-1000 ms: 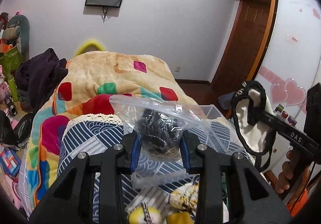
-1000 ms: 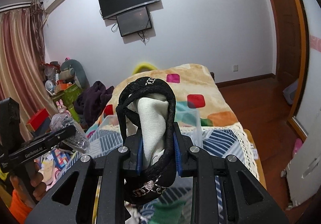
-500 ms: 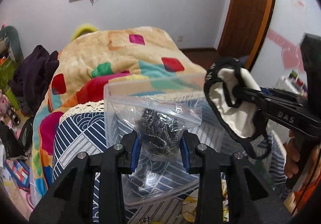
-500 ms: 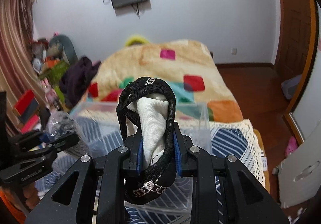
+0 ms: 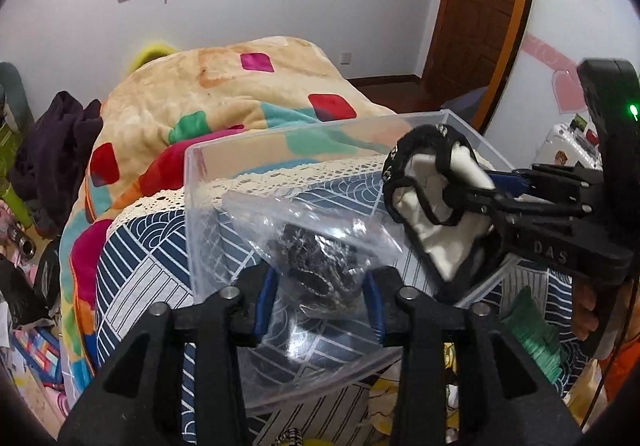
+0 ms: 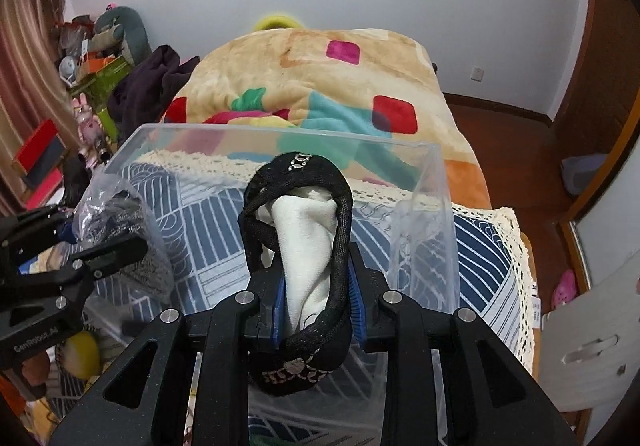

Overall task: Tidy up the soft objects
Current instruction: 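Carry both bags into the clear plastic box and open both tools, then grasp the beaded chain with the left tool while the right tool grasps the green knitted sock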

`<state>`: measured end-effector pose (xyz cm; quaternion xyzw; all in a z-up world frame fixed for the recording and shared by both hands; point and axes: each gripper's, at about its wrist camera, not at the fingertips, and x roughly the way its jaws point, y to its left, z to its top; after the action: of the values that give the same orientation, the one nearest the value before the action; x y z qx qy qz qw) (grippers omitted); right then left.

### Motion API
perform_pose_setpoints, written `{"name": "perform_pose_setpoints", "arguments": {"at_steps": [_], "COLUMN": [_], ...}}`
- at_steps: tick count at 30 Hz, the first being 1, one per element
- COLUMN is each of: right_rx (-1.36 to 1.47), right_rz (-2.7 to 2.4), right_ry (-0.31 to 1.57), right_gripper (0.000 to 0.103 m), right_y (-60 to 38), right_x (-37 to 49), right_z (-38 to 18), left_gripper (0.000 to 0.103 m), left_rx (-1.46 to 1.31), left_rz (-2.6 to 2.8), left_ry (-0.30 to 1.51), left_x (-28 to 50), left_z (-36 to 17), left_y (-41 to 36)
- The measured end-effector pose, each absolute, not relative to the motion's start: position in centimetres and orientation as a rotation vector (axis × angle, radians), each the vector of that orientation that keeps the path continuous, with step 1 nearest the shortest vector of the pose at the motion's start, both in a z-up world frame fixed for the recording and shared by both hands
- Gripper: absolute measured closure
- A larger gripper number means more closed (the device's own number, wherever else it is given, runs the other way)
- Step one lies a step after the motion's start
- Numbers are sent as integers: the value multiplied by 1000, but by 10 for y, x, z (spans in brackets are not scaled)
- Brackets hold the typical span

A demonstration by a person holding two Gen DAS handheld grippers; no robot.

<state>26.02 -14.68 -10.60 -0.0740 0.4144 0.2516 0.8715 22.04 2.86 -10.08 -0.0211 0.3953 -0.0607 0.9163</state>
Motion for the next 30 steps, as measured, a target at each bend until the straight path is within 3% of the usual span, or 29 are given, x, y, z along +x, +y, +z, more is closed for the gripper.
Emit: {"name": "perform_pose_setpoints", "arguments": {"at_steps": [3,12,16,21,27,30], "right_rx": [-173,-182,-183,-174,-182,-198], "right_rz": [529,562,570,572,561,549], "right_ry": [847,750,692,641,627,643], "right_gripper": [70,68,52,46,34,33], "right_y": [-145,-146,-148,-155,-164,-167], "right_x": [255,233,217,198,177,168], "right_z": [-102,-77,-66,-60,-68,-78], "left_gripper": [55,43,36,30,29,29], "left_rx": [-71,-86,-66,-41,-54,-62], "left_rz": [-123,-119,-104,-68,-48,-44], "left_ry": [803,732,695,680,734,769], "left_x": [218,193,172,147,120,108], "left_z": [-95,-69,-59,-59,-82,-97], "left_y": [33,43,47,55,66,69]}}
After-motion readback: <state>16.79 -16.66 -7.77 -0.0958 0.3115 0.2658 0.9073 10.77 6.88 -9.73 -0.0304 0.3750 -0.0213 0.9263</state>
